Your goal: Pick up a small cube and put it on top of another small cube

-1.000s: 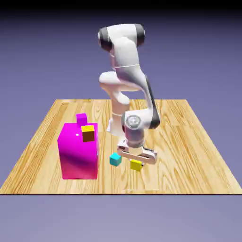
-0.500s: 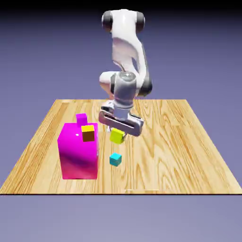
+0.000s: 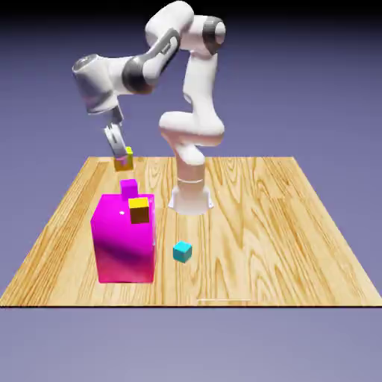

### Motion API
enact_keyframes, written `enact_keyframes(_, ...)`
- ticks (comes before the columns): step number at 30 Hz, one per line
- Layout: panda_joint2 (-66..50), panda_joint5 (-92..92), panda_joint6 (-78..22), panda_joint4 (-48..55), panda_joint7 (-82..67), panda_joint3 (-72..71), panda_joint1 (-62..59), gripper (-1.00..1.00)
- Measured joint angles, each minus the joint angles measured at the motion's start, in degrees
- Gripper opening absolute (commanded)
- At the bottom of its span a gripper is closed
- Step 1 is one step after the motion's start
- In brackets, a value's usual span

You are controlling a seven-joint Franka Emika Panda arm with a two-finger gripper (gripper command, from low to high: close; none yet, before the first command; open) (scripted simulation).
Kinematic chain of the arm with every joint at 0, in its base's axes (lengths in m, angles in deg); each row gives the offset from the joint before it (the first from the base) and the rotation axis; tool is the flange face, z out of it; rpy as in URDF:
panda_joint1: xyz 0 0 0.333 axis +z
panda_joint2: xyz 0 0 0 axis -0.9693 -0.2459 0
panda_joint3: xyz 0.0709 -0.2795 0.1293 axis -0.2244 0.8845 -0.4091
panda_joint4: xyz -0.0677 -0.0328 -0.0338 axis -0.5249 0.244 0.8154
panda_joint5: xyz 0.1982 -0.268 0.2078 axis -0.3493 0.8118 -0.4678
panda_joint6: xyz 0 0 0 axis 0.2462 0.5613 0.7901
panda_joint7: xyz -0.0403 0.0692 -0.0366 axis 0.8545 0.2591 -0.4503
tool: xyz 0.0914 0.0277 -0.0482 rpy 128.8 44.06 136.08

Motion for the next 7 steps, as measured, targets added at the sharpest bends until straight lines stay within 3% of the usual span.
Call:
enact_keyframes(1,-0.1,-0.1,0.6,-0.5,0.0,0.0,0.0,1.0)
enact_keyframes(3,-0.1,0.1,0.6,-0.5,0.0,0.0,0.0,1.0)
enact_keyframes(7,1.3,0.9,-9.1,7.7,0.7,0.4,-0.4,1.0)
